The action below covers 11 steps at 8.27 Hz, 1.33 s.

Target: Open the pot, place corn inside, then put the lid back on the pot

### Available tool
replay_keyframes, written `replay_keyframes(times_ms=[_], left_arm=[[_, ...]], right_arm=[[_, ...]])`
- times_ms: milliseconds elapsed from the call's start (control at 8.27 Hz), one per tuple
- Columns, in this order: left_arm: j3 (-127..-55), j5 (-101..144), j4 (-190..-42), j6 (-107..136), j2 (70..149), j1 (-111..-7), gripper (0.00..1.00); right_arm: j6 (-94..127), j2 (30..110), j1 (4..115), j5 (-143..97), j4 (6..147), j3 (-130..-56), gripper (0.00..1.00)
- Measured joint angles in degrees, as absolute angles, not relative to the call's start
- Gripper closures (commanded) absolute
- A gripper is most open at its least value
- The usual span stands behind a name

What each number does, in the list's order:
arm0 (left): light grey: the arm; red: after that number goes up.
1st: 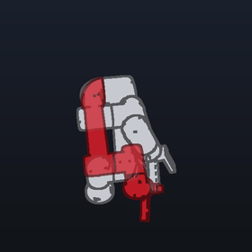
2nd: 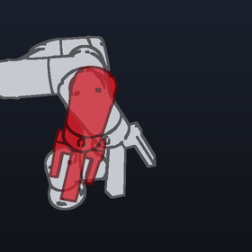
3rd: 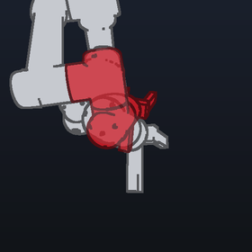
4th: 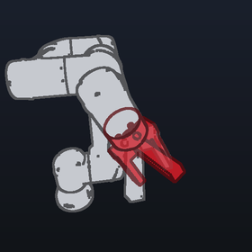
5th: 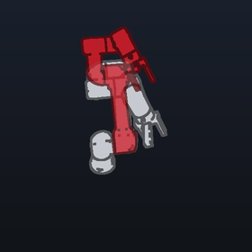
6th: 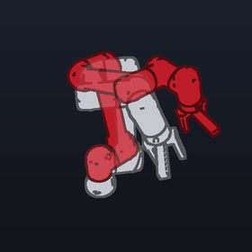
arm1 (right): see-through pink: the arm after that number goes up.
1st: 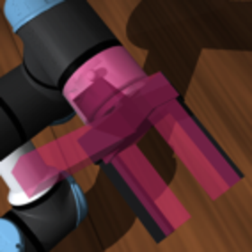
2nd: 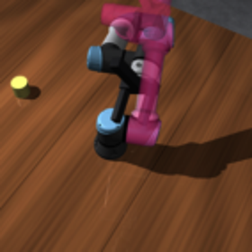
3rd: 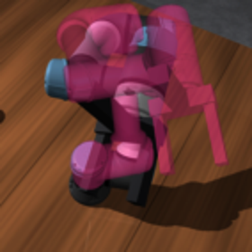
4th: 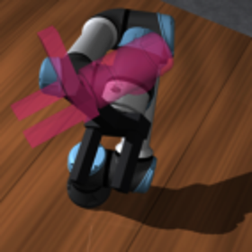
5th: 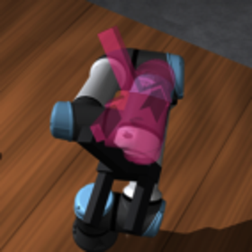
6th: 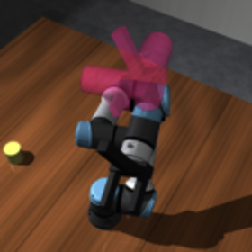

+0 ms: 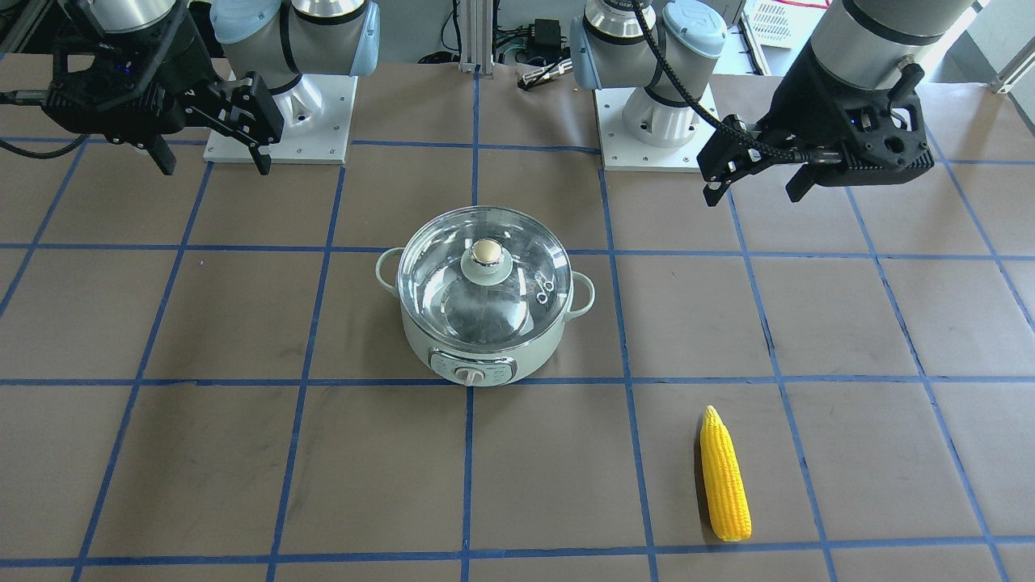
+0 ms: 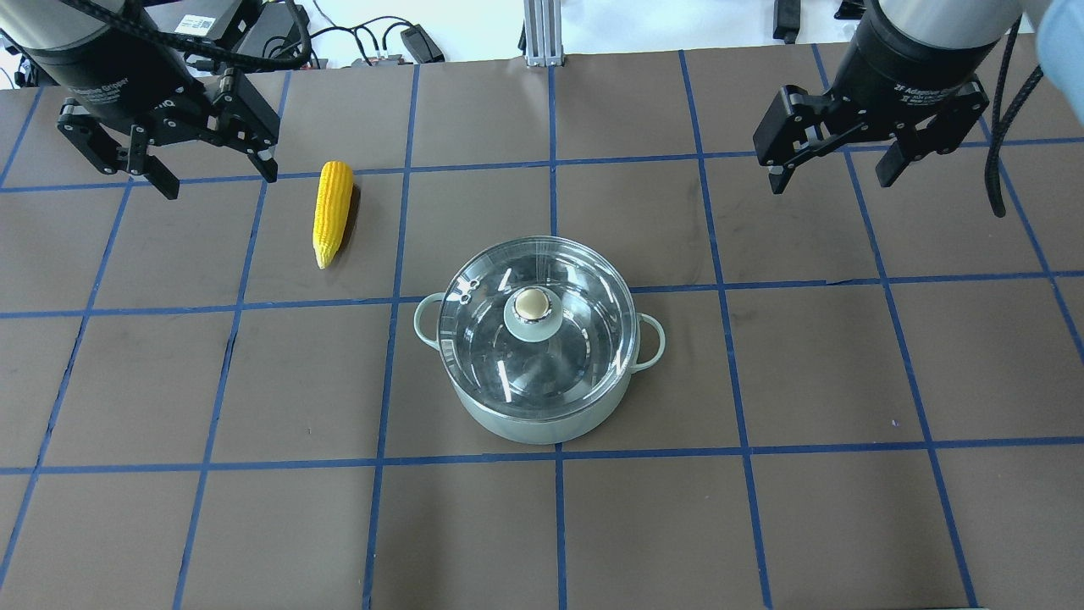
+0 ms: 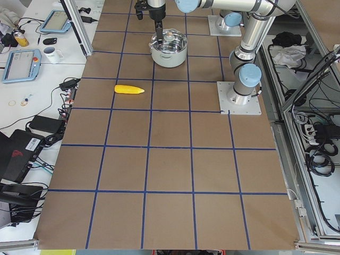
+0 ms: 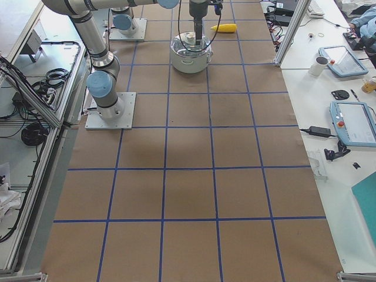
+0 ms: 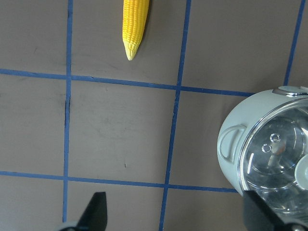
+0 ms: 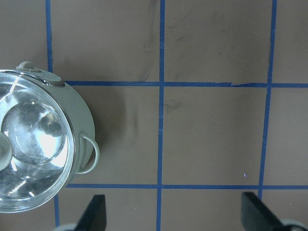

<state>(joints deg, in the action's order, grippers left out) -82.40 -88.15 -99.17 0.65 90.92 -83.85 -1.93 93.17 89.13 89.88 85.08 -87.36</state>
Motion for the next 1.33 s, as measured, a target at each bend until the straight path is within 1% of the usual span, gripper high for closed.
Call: replay_keyframes(times_ms=[484, 726, 968, 1089, 1331], left_arm=[[-82.4, -92.4, -99.3, 0.2, 91.1, -83.8, 0.00], [-82.4, -96.2, -95.9, -4.9, 93.0, -83.5, 0.00], [-82.6, -96.9, -87.7, -11.5, 97.5, -83.0, 0.00], [-82.7, -96.7, -82.3, -13.4, 100.8, -82.9, 0.00], [-82.8, -96.1, -73.1, -15.5, 108.0, -82.8, 0.00]], right_arm=[[-1.9, 93.2, 89.2, 89.8, 84.9, -87.4, 0.00], [-1.6, 93.0, 89.2, 90.1, 84.7, -87.4, 0.00], [1.4, 92.3, 90.7, 89.7, 85.0, -87.5, 0.00], [5.9, 91.1, 94.1, 89.7, 85.9, -87.5, 0.00], [17.8, 86.4, 104.3, 89.9, 91.0, -87.6, 0.00]])
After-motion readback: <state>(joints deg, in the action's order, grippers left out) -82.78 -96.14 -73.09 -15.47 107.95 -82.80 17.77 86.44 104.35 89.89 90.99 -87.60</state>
